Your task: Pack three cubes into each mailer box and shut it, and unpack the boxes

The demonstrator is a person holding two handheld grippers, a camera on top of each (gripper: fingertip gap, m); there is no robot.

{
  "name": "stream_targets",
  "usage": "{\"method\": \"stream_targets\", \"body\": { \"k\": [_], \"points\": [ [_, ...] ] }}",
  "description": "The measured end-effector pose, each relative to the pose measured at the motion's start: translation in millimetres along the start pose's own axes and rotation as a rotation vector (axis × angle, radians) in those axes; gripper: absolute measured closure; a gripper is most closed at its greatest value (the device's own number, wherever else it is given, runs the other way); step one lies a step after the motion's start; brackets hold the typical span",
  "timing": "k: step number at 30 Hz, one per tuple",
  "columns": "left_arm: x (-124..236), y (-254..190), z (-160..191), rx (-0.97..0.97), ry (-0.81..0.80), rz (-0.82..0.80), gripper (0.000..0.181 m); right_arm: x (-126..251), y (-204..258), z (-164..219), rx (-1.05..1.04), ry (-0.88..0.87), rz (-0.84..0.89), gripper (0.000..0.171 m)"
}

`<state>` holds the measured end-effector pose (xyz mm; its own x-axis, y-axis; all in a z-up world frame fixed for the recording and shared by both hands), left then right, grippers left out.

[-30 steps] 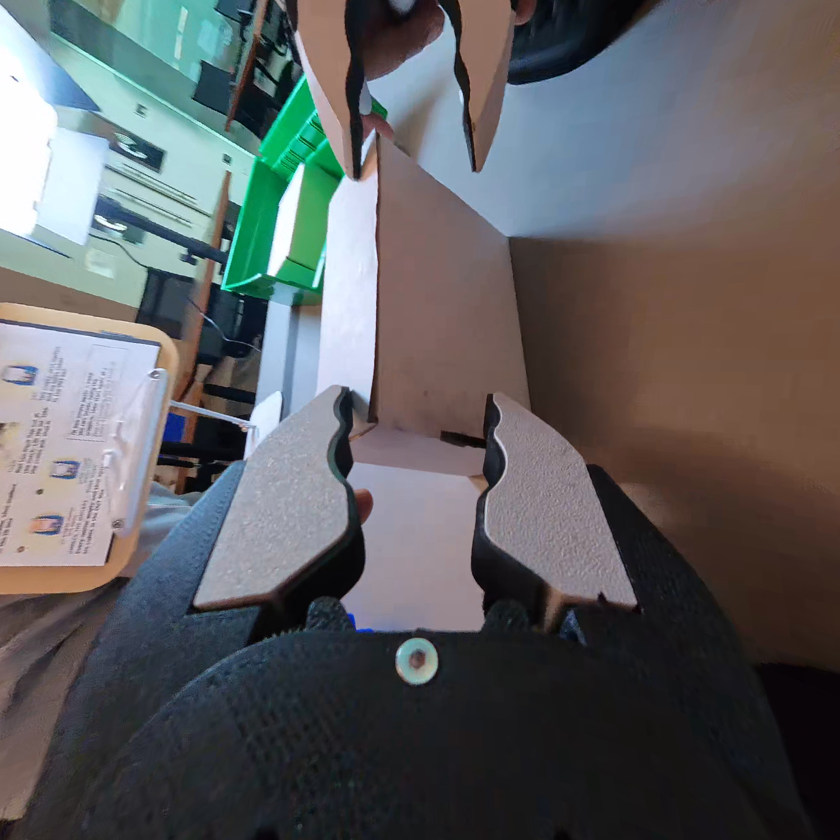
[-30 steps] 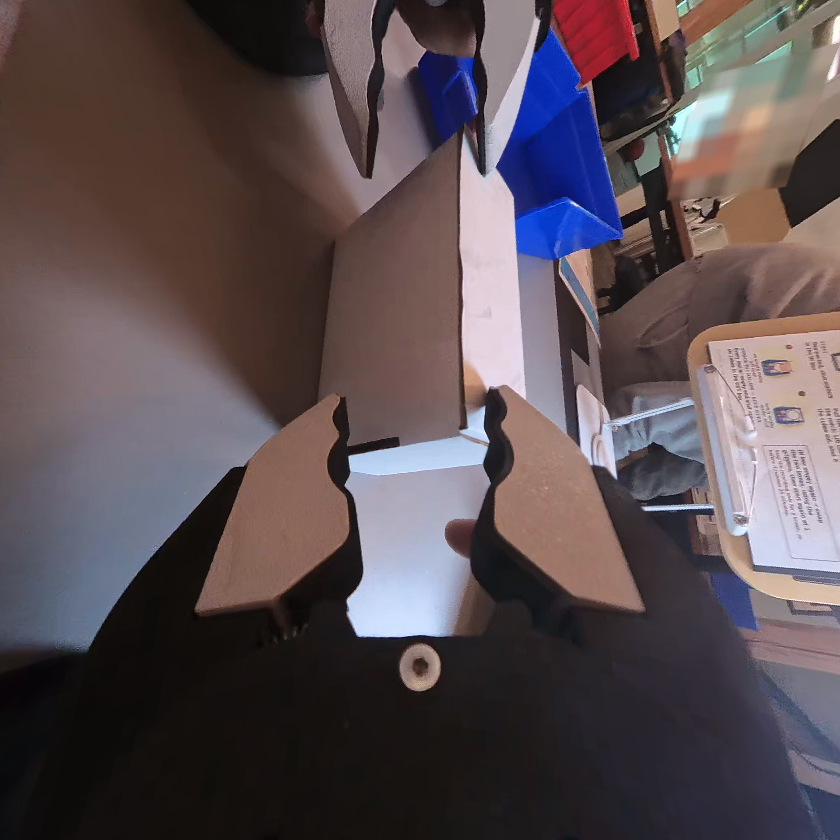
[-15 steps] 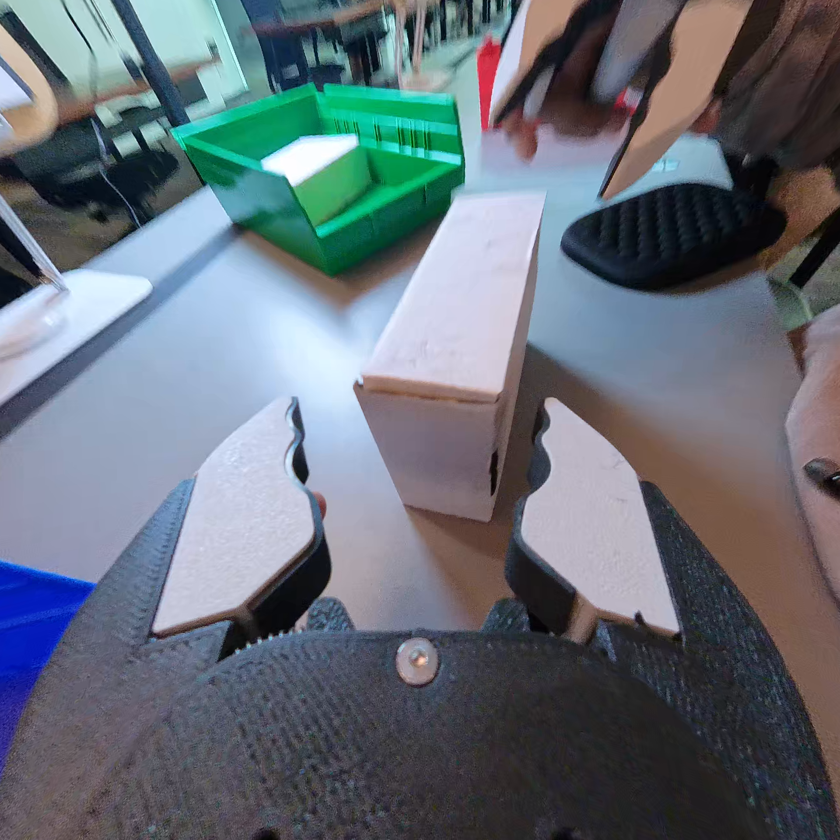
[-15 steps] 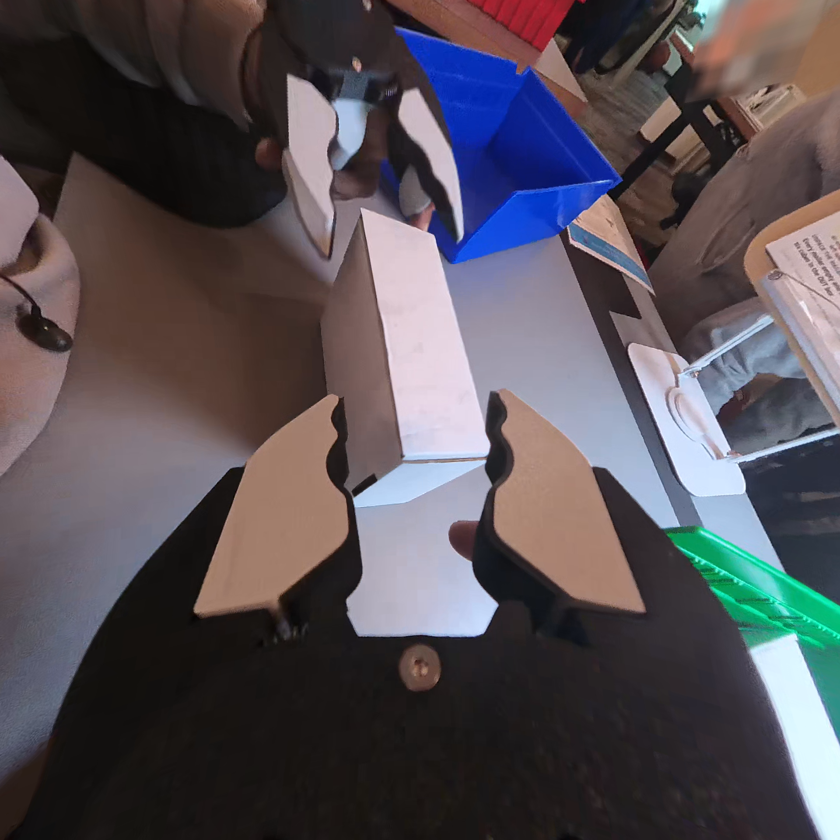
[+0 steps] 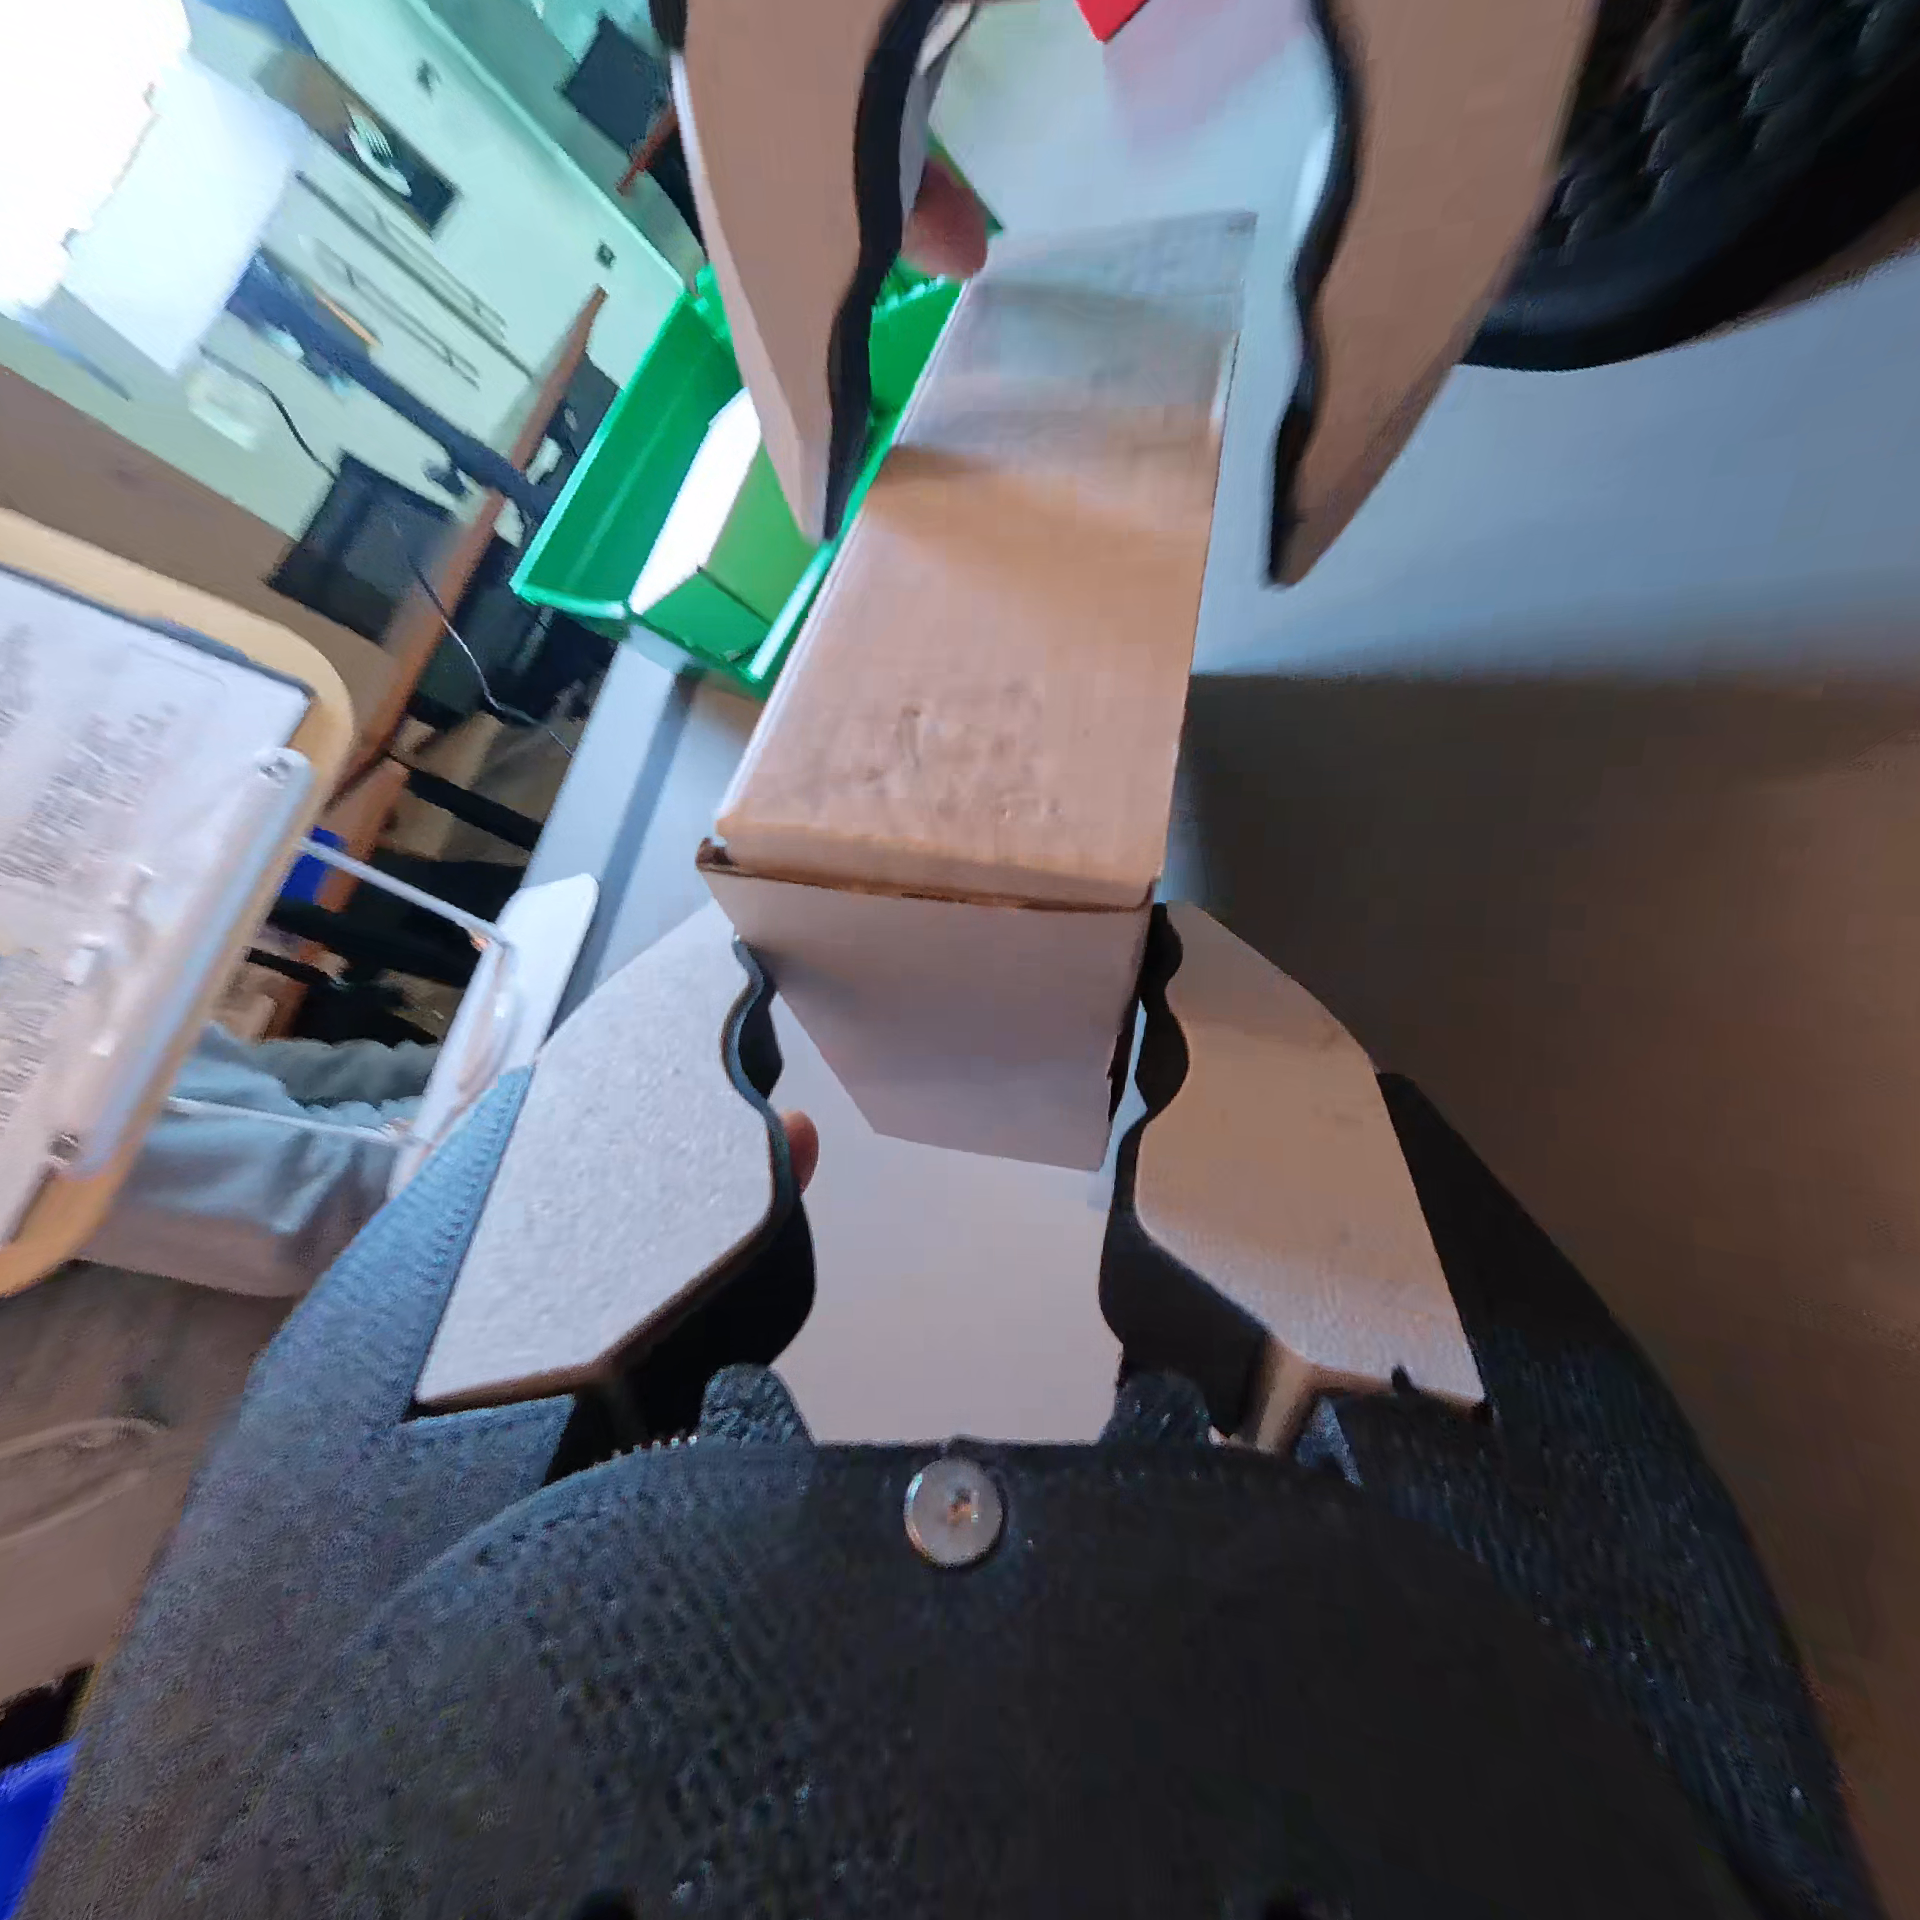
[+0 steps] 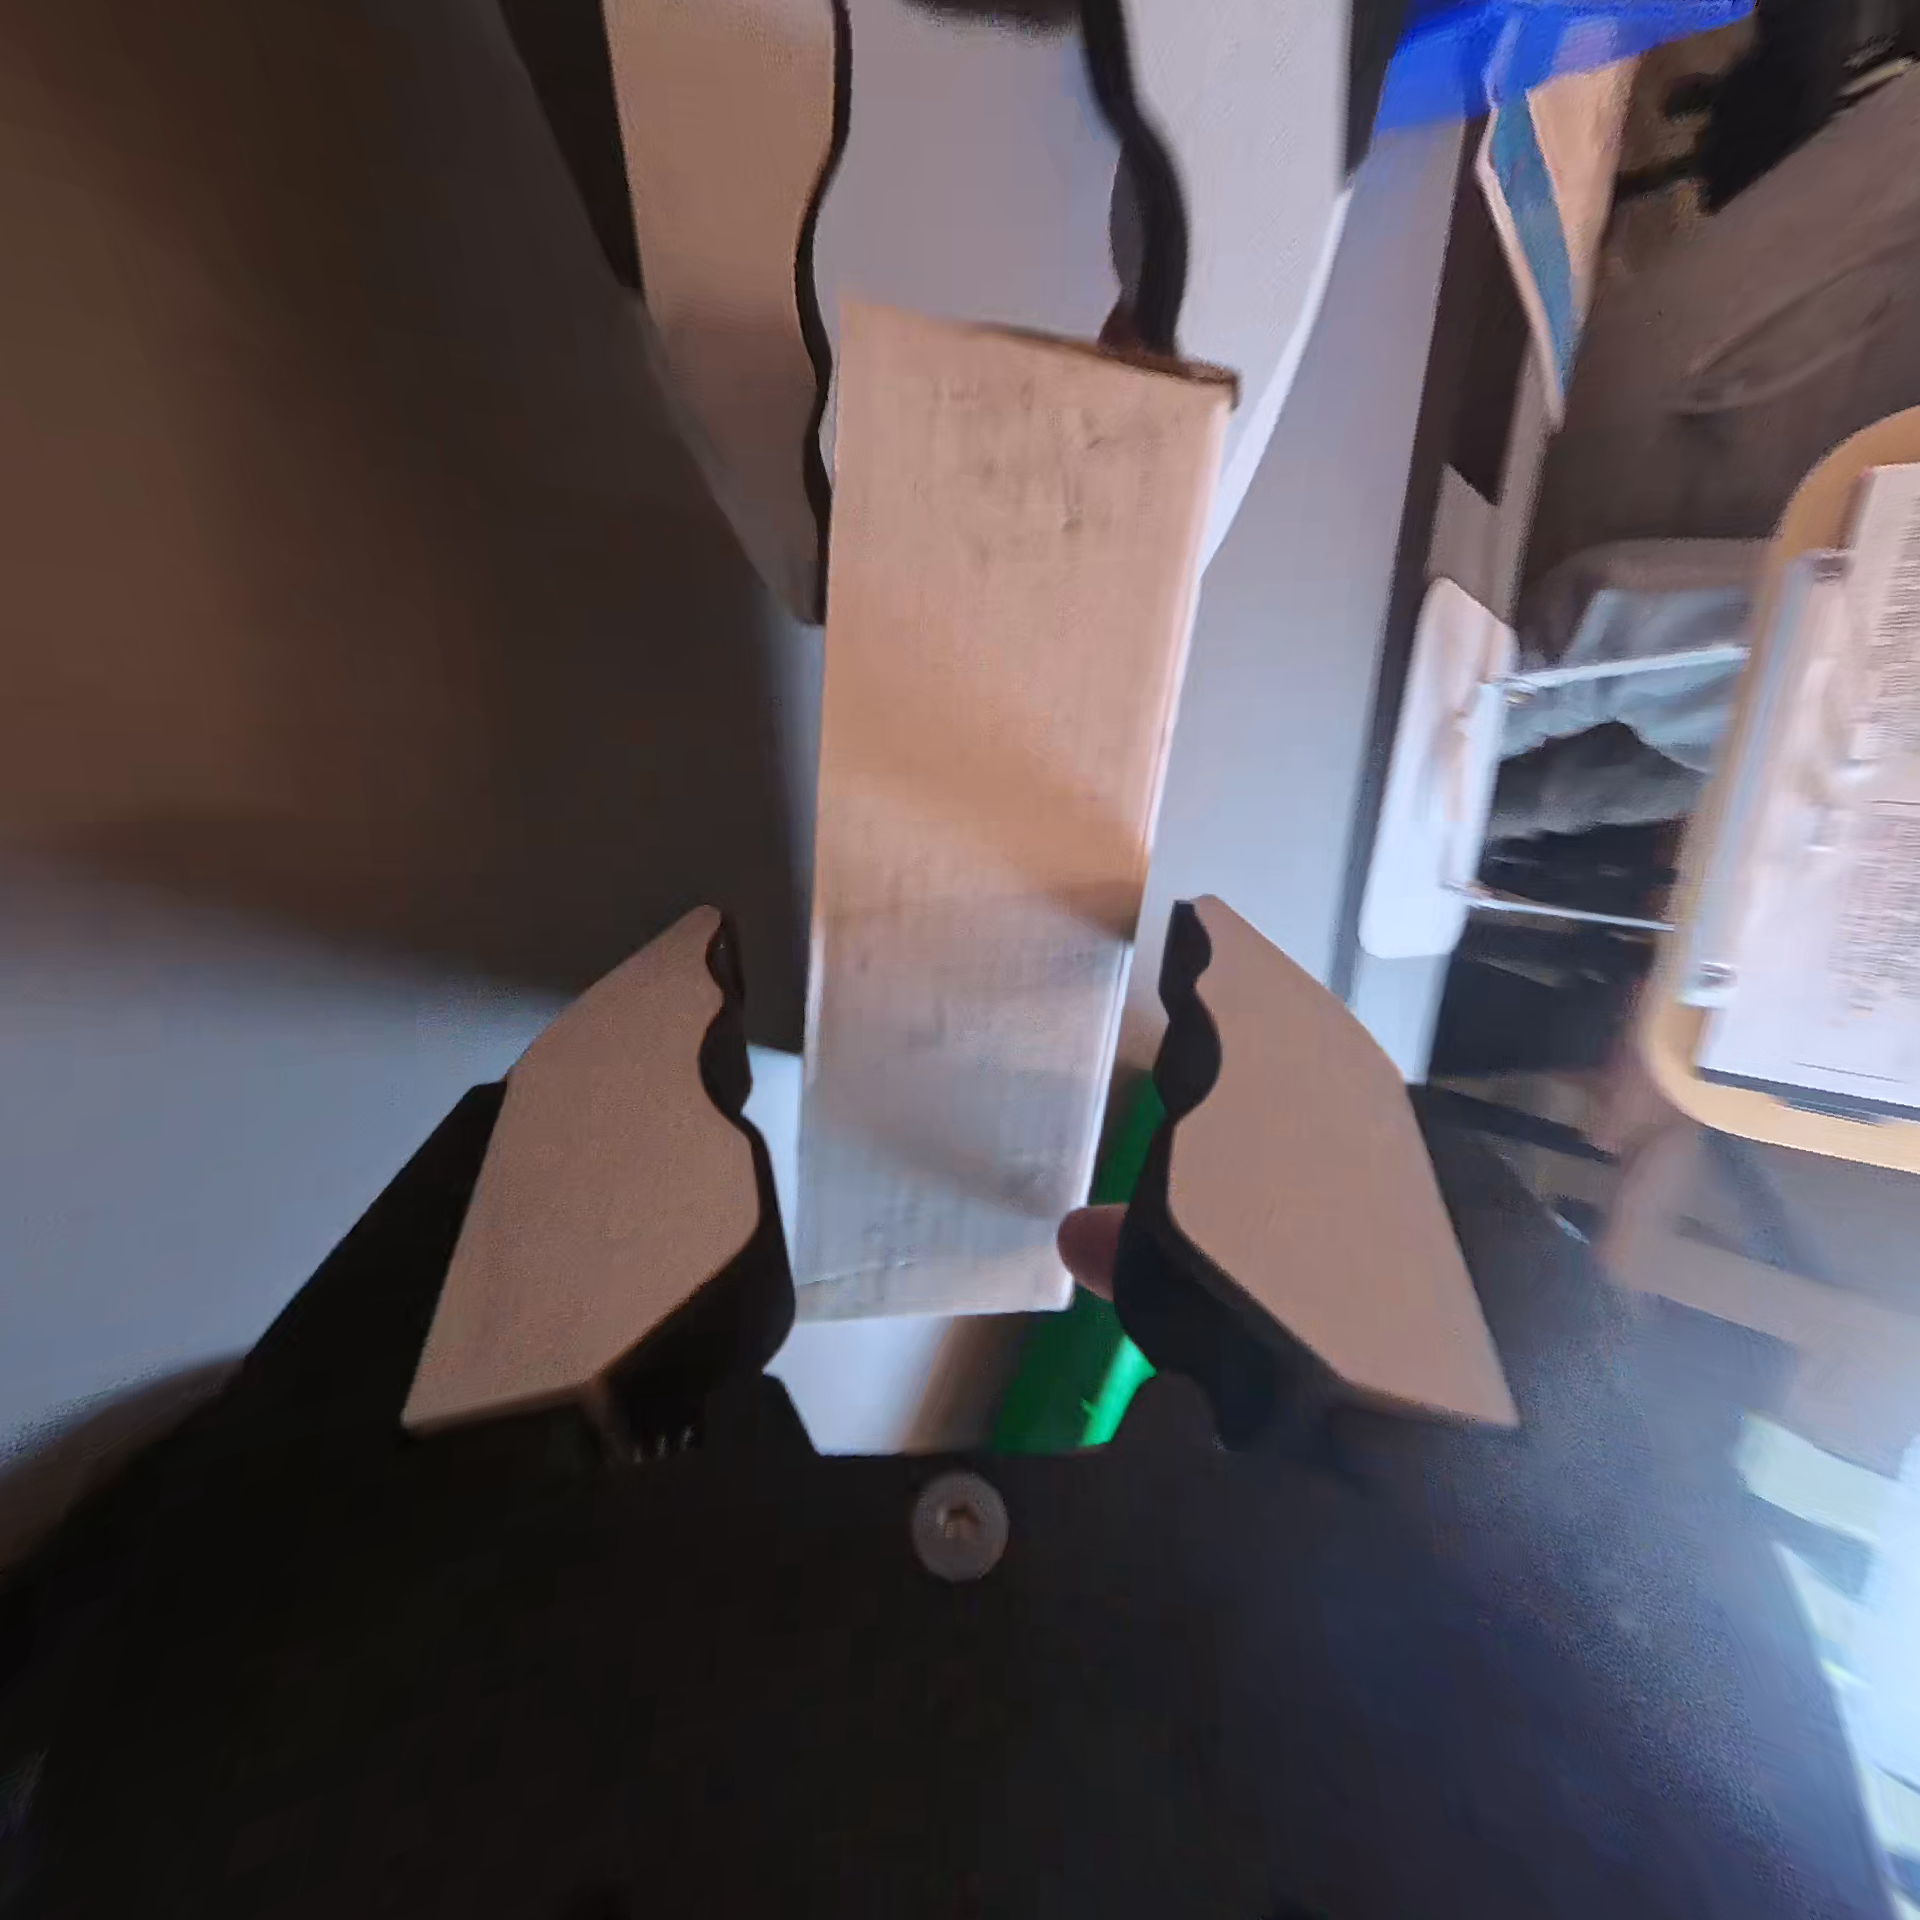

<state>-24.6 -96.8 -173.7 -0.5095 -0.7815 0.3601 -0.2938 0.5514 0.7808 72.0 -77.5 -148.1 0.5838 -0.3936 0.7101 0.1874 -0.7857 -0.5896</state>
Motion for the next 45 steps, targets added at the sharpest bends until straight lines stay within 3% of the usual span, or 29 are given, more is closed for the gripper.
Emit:
{"method": "stream_targets", "body": {
  "k": [4,7,11,18,24,29,32,35,38,42,45],
  "points": [
    [-0.7,7.0,-12.8,-0.138,-0.038,-0.099,0.111,-8.0,-9.6,9.0,0.125,0.082,0.146,0.107],
    [5.3,33.8,-9.6,-0.035,-0.048,-0.219,0.106,4.1,-33.9,10.3,0.112,0.109,0.199,0.108],
    [33.2,74.4,9.4,0.199,-0.075,-0.312,0.106,22.7,-109.3,37.4,0.121,0.209,0.426,0.107],
    [91.7,98.0,55.2,0.394,-0.028,-0.486,0.114,7.4,-241.2,144.3,0.114,0.407,0.723,0.108],
    [113.5,82.5,90.7,0.450,0.162,-0.462,0.117,-54.3,-267.4,237.0,0.036,0.611,0.745,0.108],
    [111.7,61.0,130.8,0.489,0.422,-0.308,0.109,-90.3,-252.5,261.0,-0.075,0.750,0.633,0.105],
    [111.9,45.9,152.8,0.492,0.558,-0.207,0.106,-82.3,-238.8,233.5,-0.309,0.654,0.485,0.092],
    [113.7,35.4,175.0,0.418,0.708,-0.149,0.105,-72.8,-202.7,186.9,-0.457,0.463,0.200,0.099],
    [113.3,30.3,194.7,0.345,0.833,-0.098,0.106,-68.7,-156.3,166.2,-0.493,0.446,-0.083,0.098],
    [108.9,31.2,221.5,0.250,0.967,-0.029,0.122,-83.8,-124.8,181.7,-0.377,0.608,-0.170,0.098],
    [96.5,31.5,226.4,0.209,0.947,0.034,0.149,-102.1,-118.8,194.1,-0.315,0.677,-0.149,0.118]
  ]
}}
Point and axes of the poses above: each gripper's, where its closed fingertips meet, x back along the fingers, z out of its underside, y = z × x across the jaws, the point moved 4 cm from there along x, back along the fingers, and after that the axes turned 13 degrees about -x, right-handed, at the moved point
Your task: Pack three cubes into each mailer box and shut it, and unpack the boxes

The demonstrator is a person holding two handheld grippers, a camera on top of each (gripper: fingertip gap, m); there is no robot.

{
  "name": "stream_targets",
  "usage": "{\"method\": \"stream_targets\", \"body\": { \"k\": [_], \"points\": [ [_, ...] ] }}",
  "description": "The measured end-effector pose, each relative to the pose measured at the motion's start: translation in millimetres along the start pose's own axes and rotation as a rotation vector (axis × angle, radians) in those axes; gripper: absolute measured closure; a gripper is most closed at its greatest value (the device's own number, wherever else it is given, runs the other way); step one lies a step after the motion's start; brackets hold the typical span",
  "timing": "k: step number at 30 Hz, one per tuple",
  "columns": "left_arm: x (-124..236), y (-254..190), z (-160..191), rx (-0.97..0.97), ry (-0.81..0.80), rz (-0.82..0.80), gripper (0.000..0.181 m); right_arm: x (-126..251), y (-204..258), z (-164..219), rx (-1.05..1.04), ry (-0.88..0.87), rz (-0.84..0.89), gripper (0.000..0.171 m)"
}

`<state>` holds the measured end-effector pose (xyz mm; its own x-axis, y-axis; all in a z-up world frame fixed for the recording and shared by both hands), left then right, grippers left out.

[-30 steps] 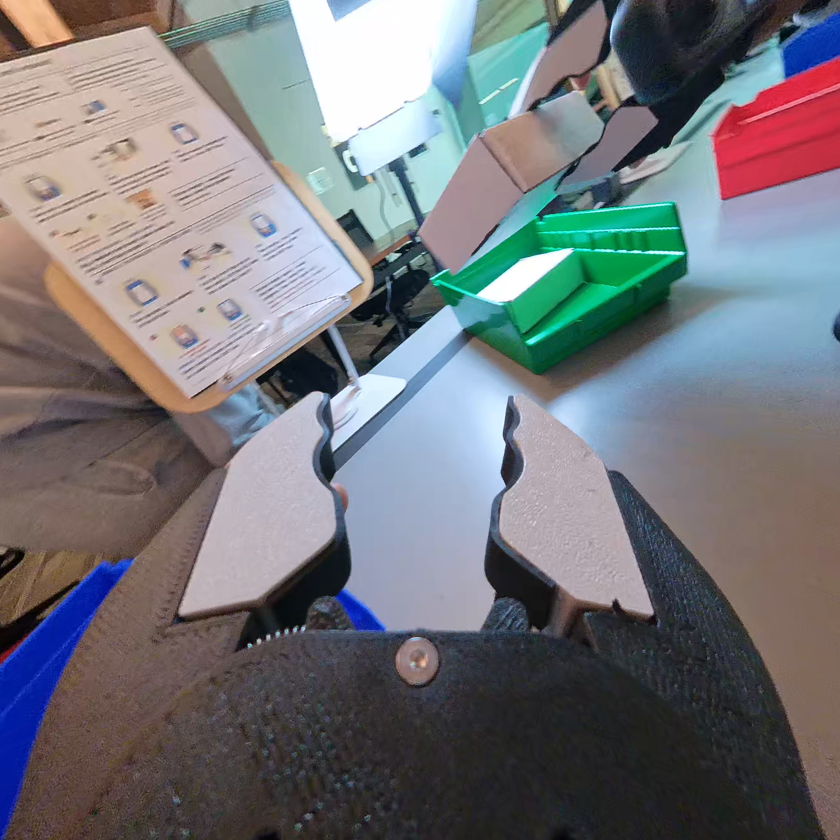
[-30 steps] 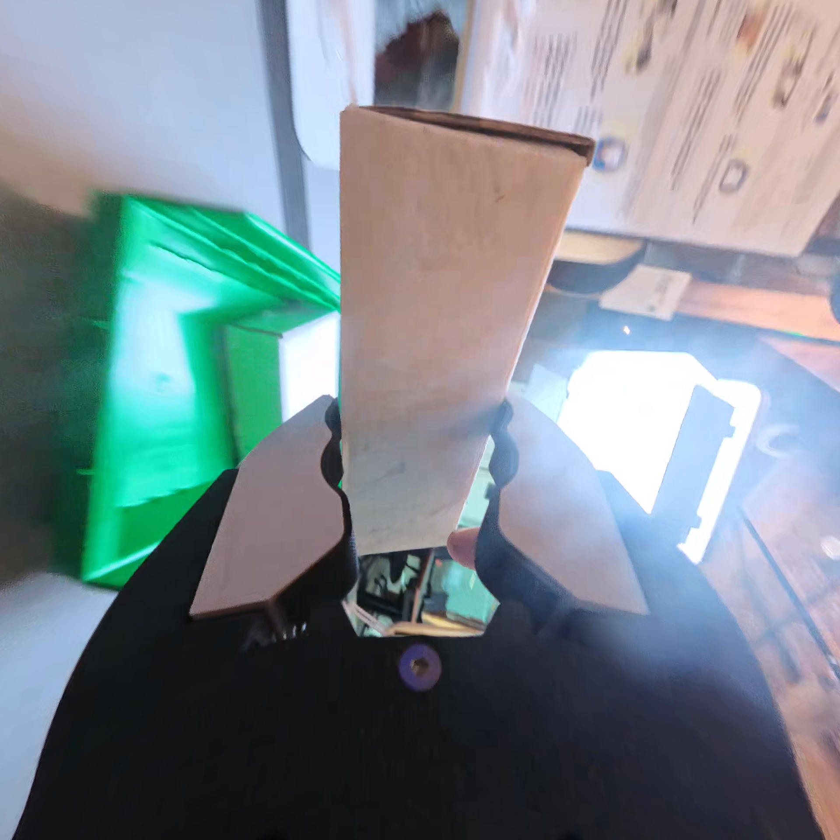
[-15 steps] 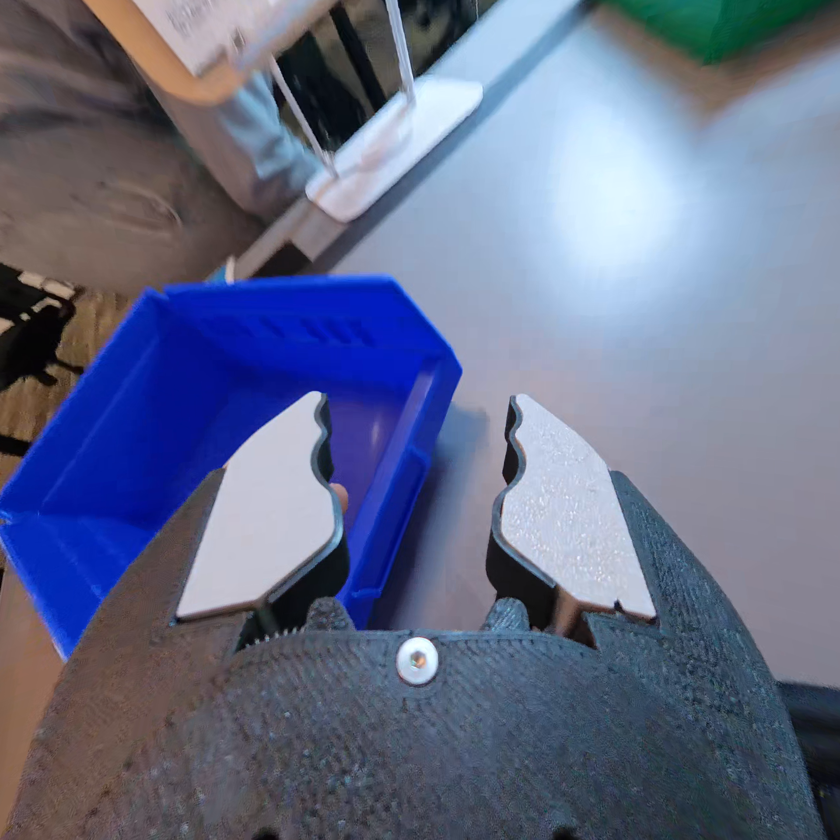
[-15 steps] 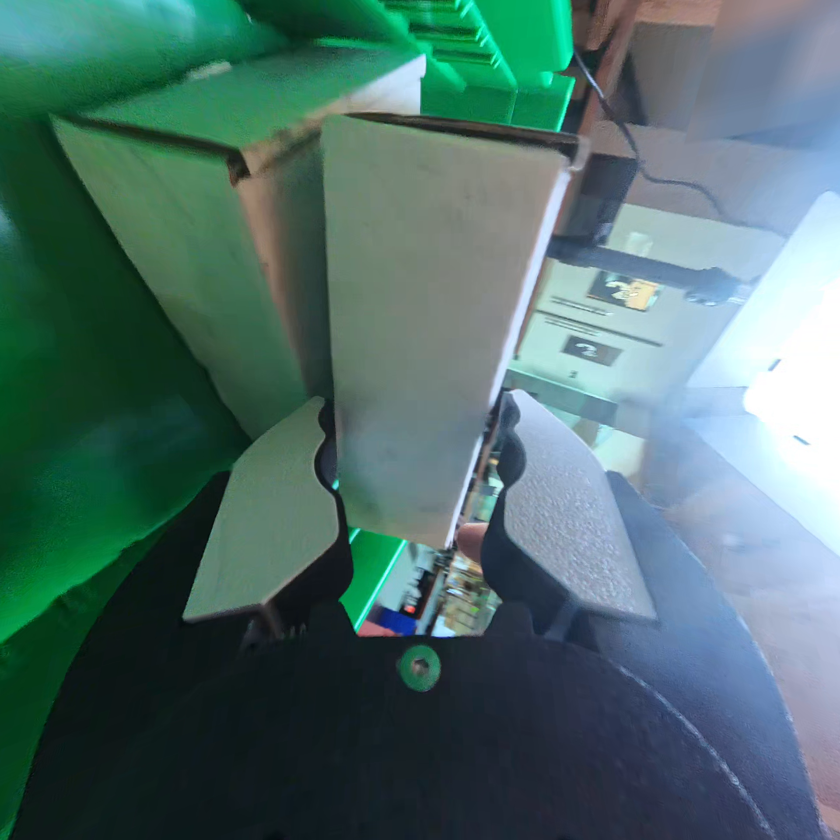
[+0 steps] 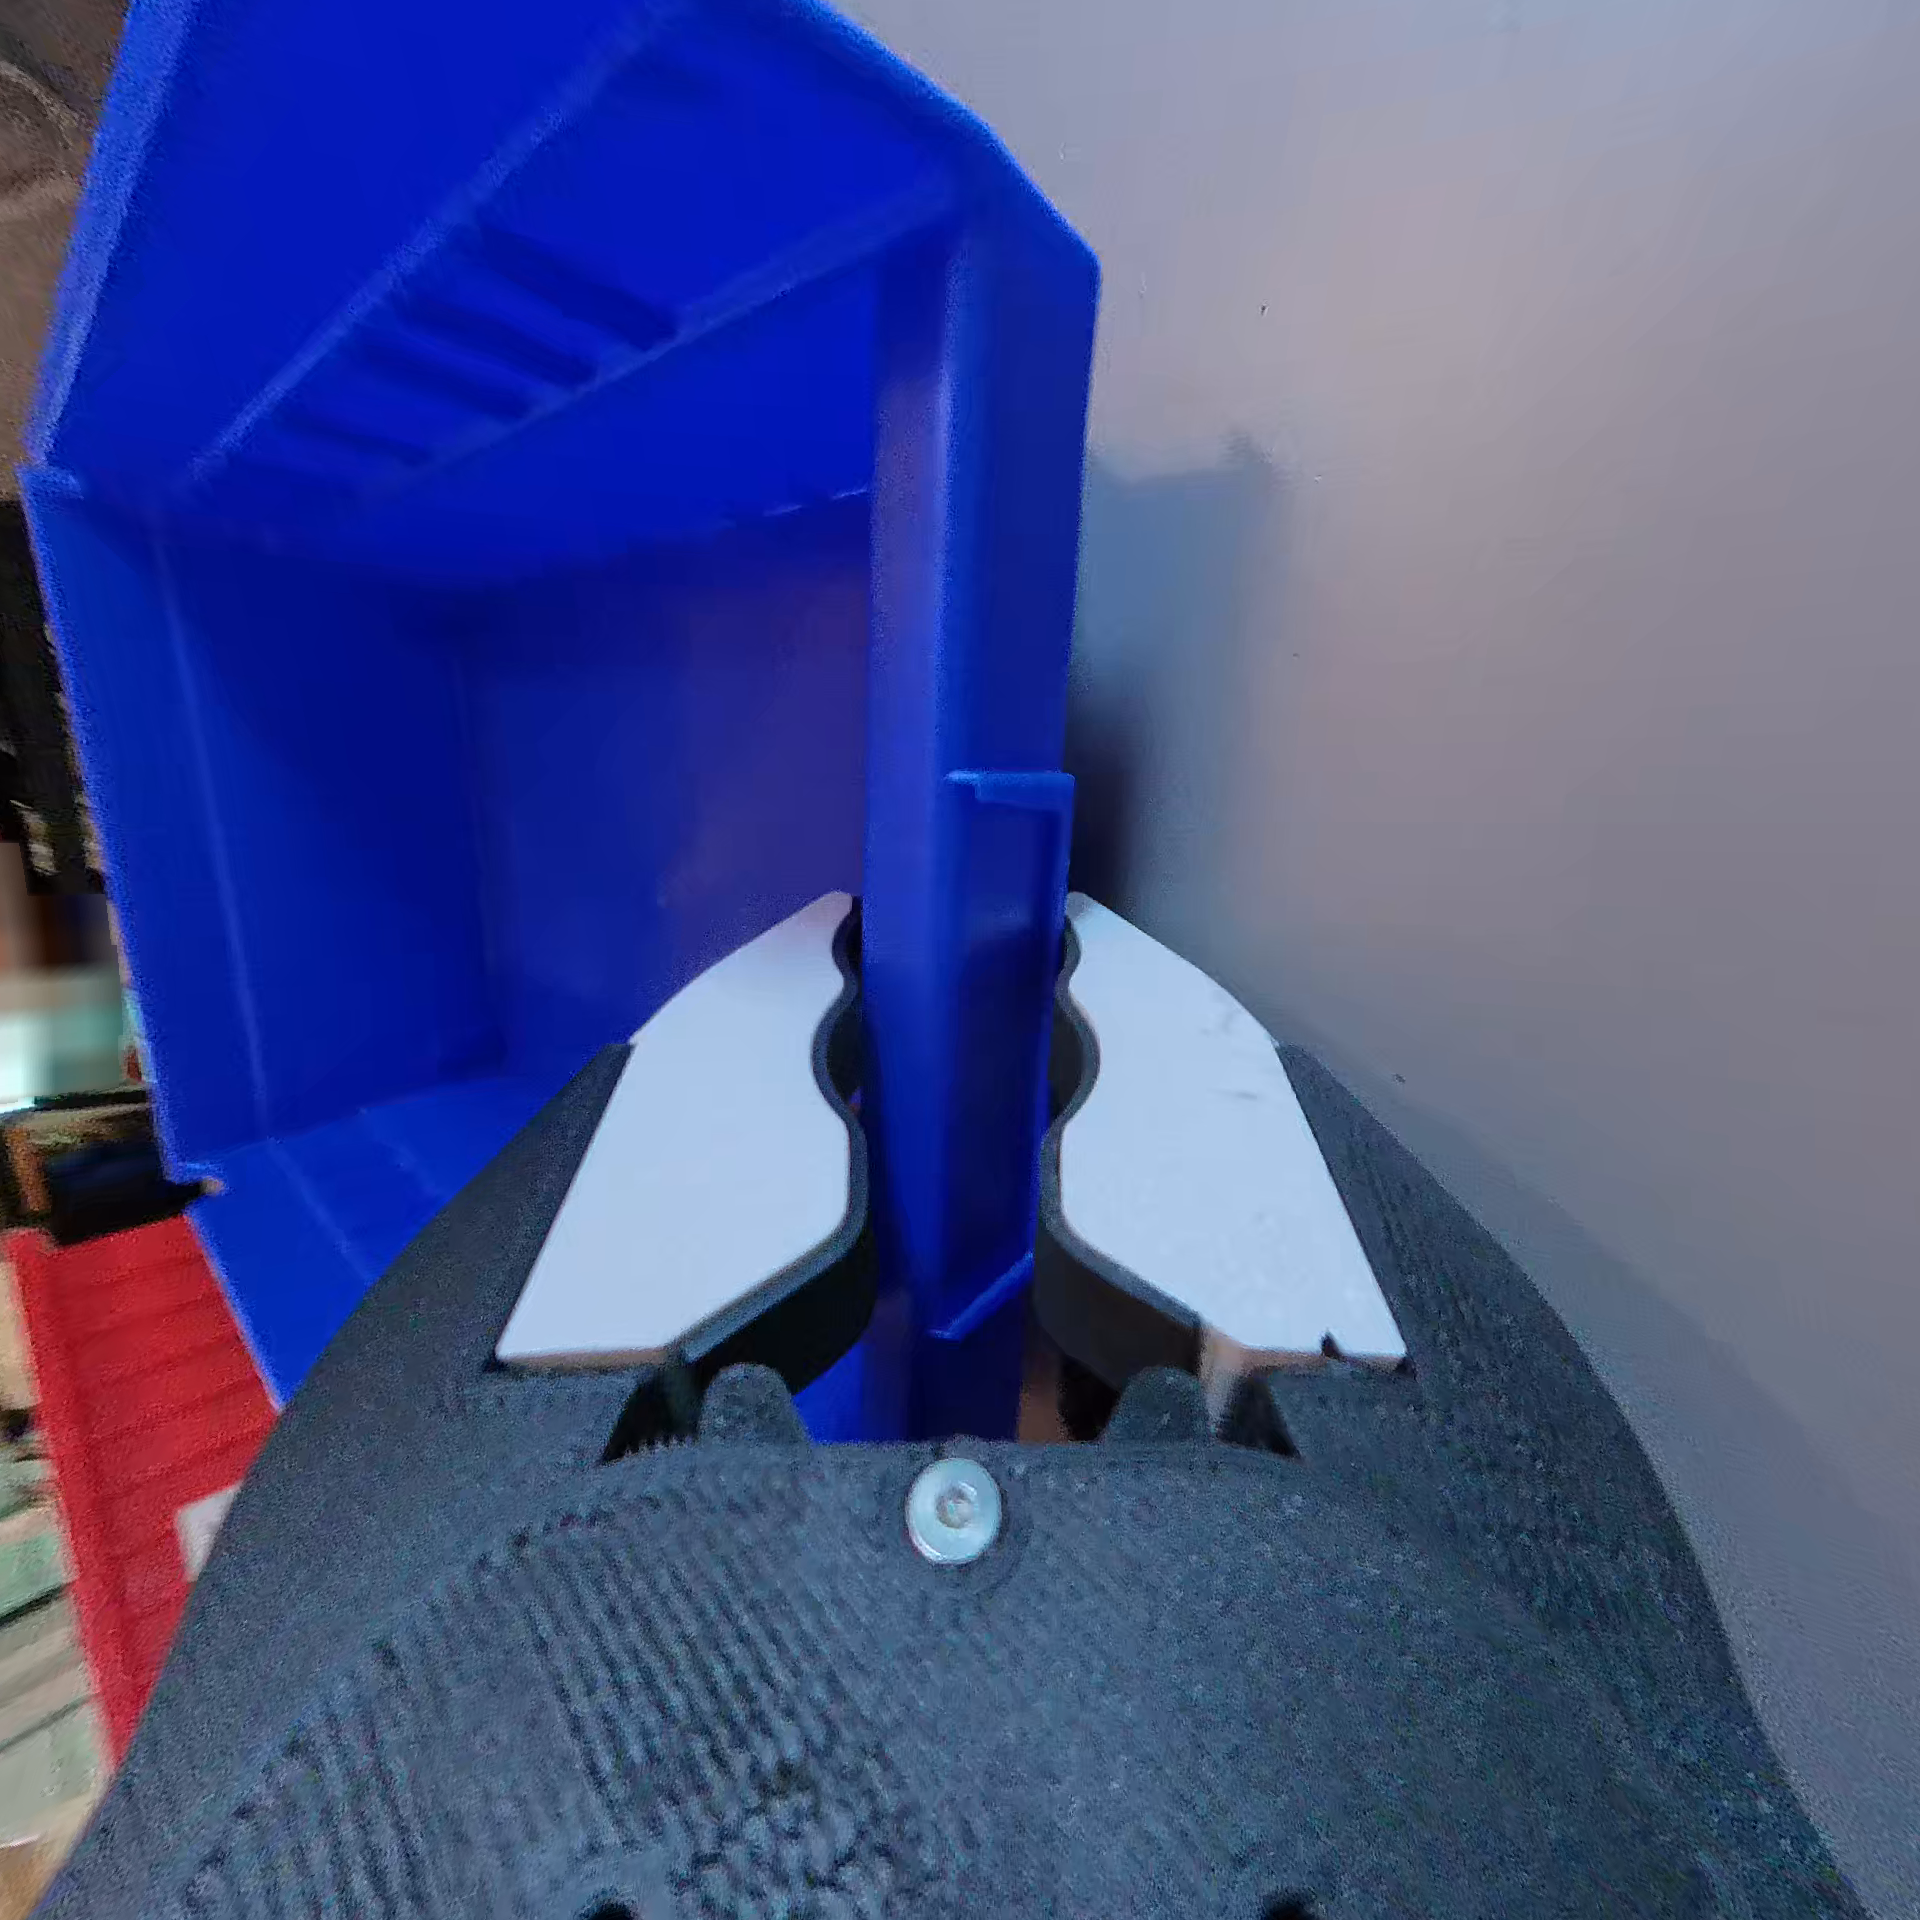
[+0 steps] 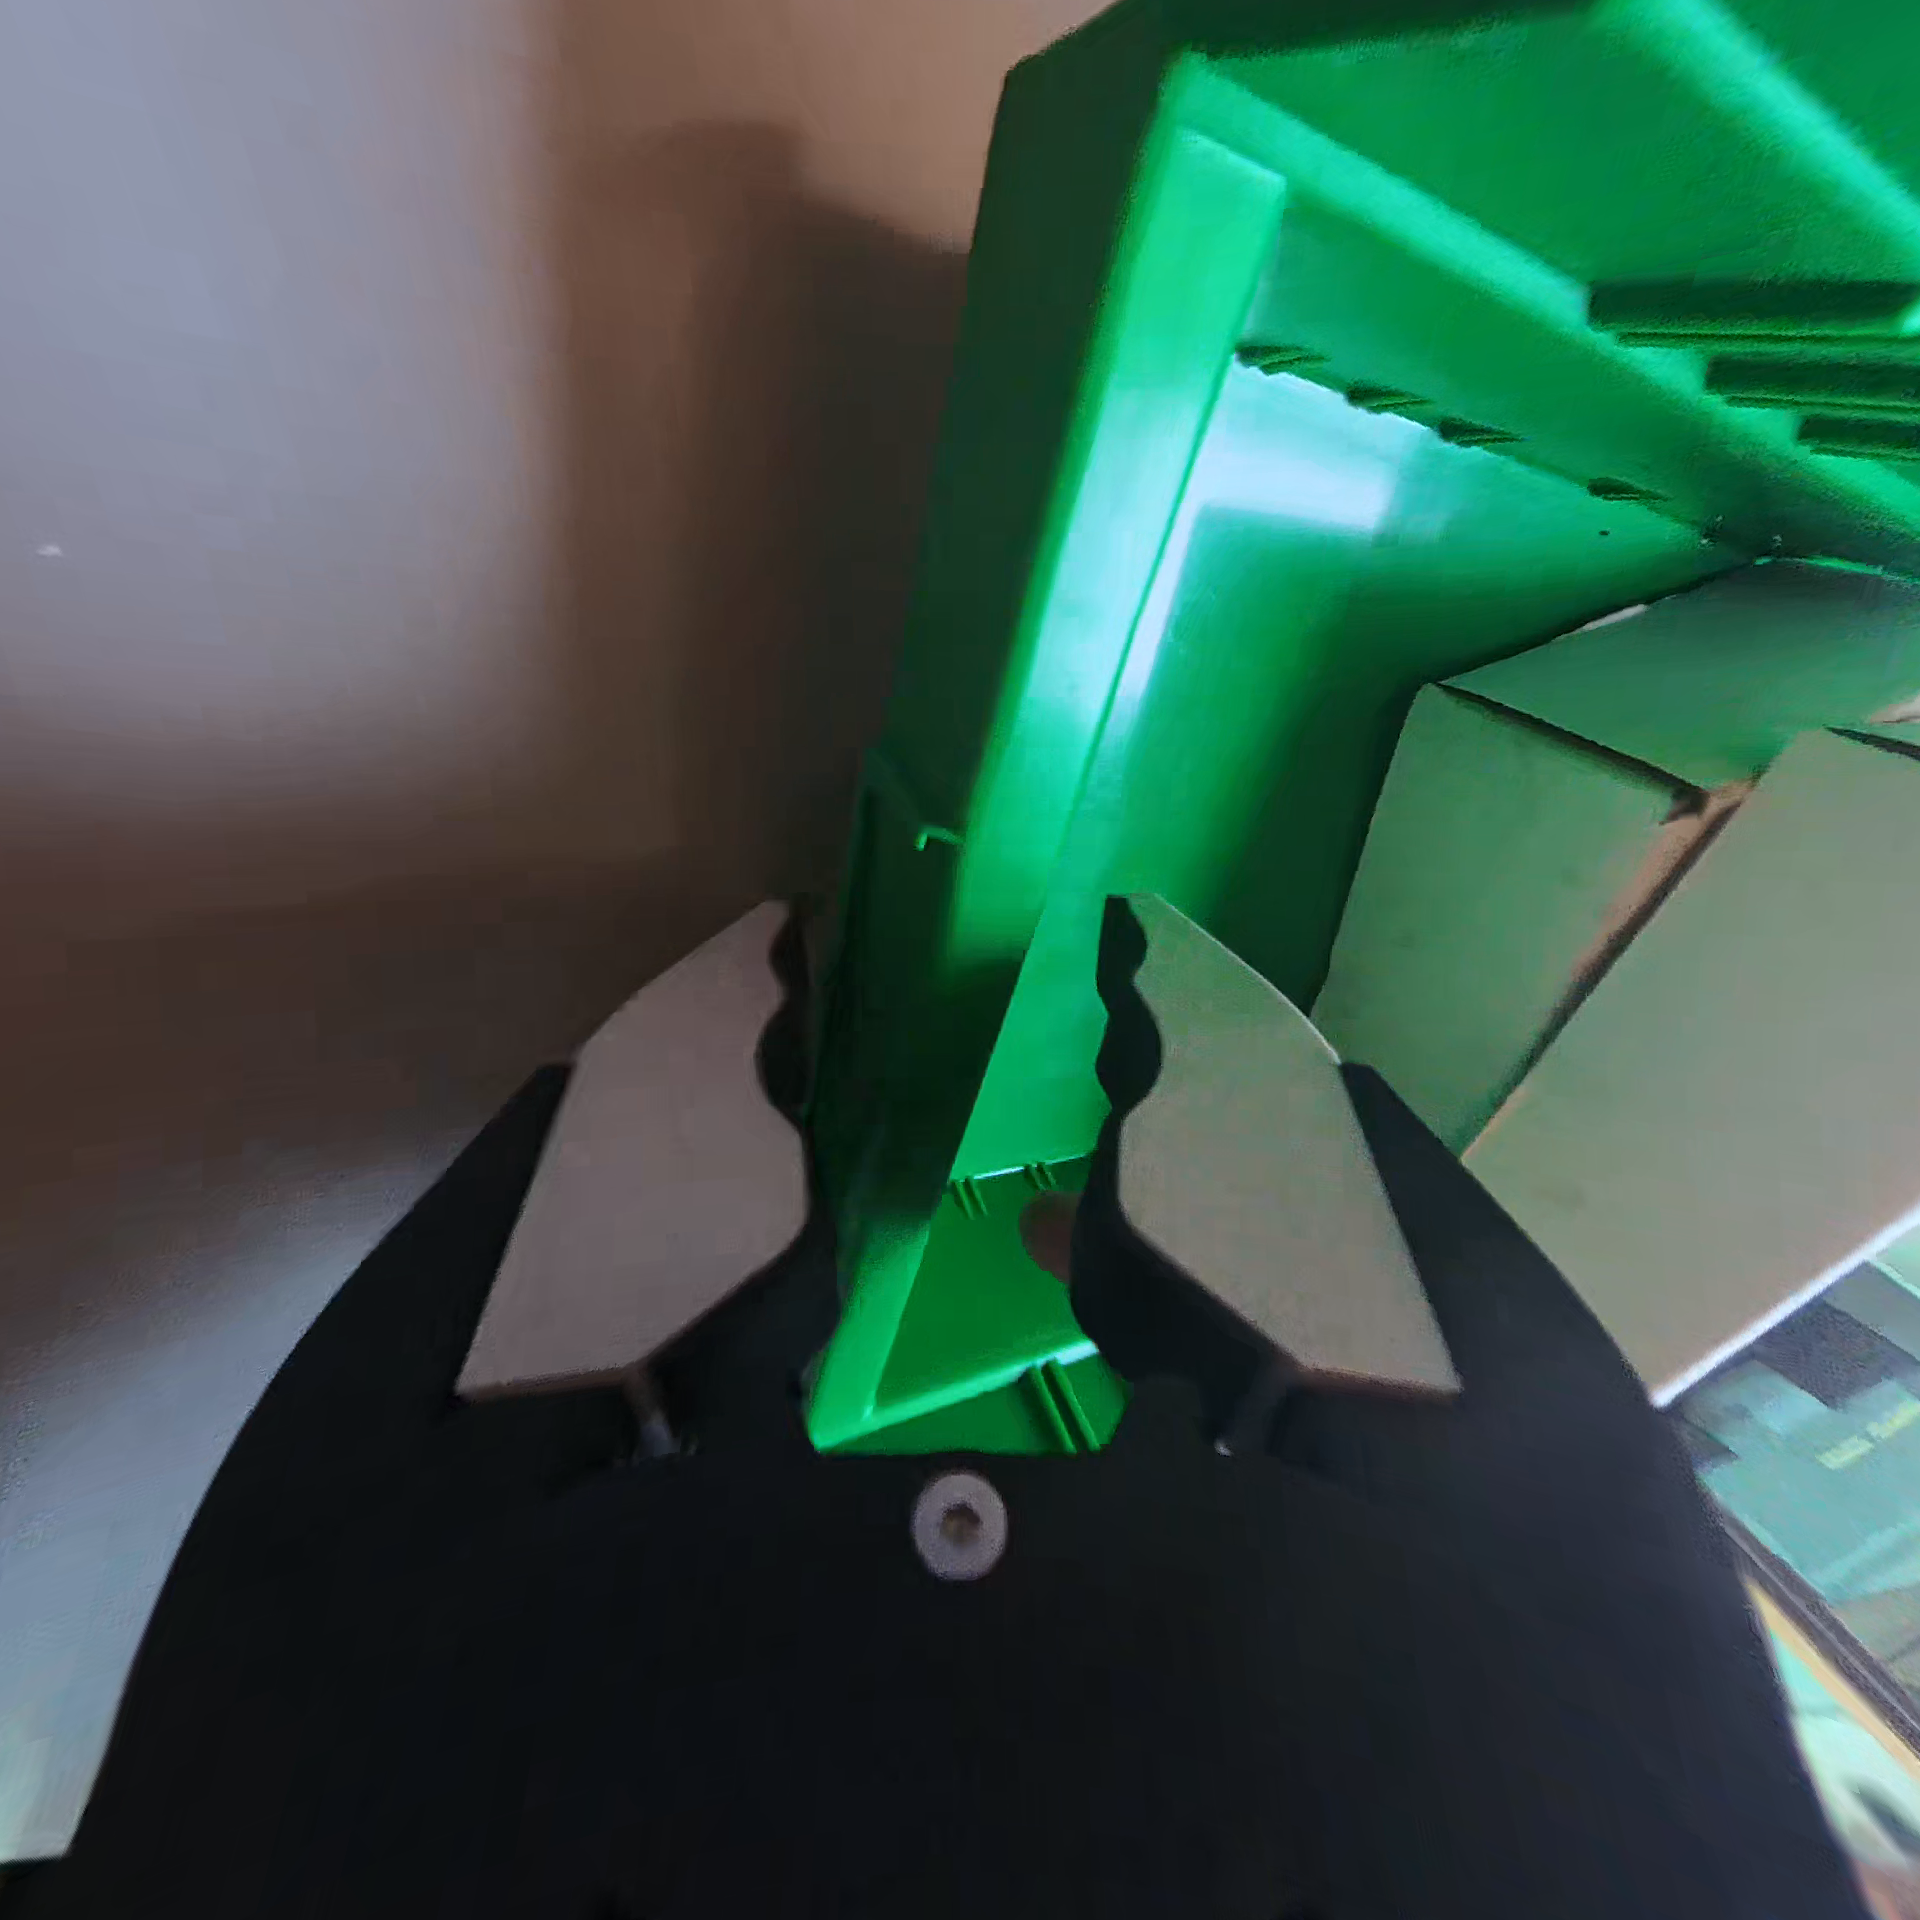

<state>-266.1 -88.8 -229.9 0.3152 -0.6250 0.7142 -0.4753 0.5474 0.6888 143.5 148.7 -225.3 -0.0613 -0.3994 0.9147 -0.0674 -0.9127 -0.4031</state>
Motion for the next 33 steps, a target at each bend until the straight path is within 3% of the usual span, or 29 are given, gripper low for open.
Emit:
{"method": "stream_targets", "body": {
  "k": [3,9,15,17,19,22,24,26,29,32,33],
  "points": [
    [-4.2,2.8,-13.6,-0.085,-0.024,-0.016,0.151,-1.6,3.7,-2.9,0.044,-0.014,0.010,0.138],
    [9.8,-22.0,-71.3,-0.233,-0.172,-0.008,0.151,15.4,41.0,7.0,0.125,-0.077,0.047,0.139],
    [24.9,-51.2,-152.9,-0.437,-0.408,-0.014,0.150,53.6,122.6,4.8,0.259,-0.227,0.119,0.139],
    [26.2,-49.8,-170.1,-0.472,-0.453,-0.074,0.140,72.3,151.8,-0.3,0.266,-0.322,0.150,0.133],
    [30.2,-44.2,-174.4,-0.385,-0.454,-0.057,0.124,107.7,176.7,-5.4,0.189,-0.509,0.145,0.118],
    [65.9,-47.9,-177.0,-0.109,-0.654,0.057,0.132,174.9,204.5,9.2,-0.107,-0.881,-0.155,0.120],
    [95.6,-61.4,-181.1,0.106,-0.783,0.216,0.132,192.6,189.8,35.3,-0.390,-1.053,-0.227,0.122],
    [119.0,-71.4,-190.0,0.325,-0.852,0.318,0.132,178.9,156.8,73.0,-0.676,-1.106,-0.059,0.123],
    [135.7,-82.3,-213.9,0.576,-0.887,0.346,0.130,139.1,125.9,115.4,-0.966,-1.021,0.089,0.118],
    [124.0,-95.5,-242.4,0.678,-0.807,0.333,0.129,104.8,116.3,108.9,-1.081,-0.930,-0.007,0.113],
    [116.3,-101.0,-252.2,0.667,-0.772,0.339,0.136,94.4,113.5,103.0,-1.088,-0.885,-0.030,0.116]
  ]
}}
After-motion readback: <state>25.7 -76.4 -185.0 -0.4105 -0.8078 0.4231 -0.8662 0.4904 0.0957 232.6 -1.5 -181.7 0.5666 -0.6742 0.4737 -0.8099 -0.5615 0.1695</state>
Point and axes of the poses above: each gripper's, where its closed fingertips meet, x back along the fingers, z out of its underside, y = z × x across the jaws, the point moved 4 cm from there along x, back along the fingers, and after that the axes turned 13 degrees about -x, right-handed, at the moved point
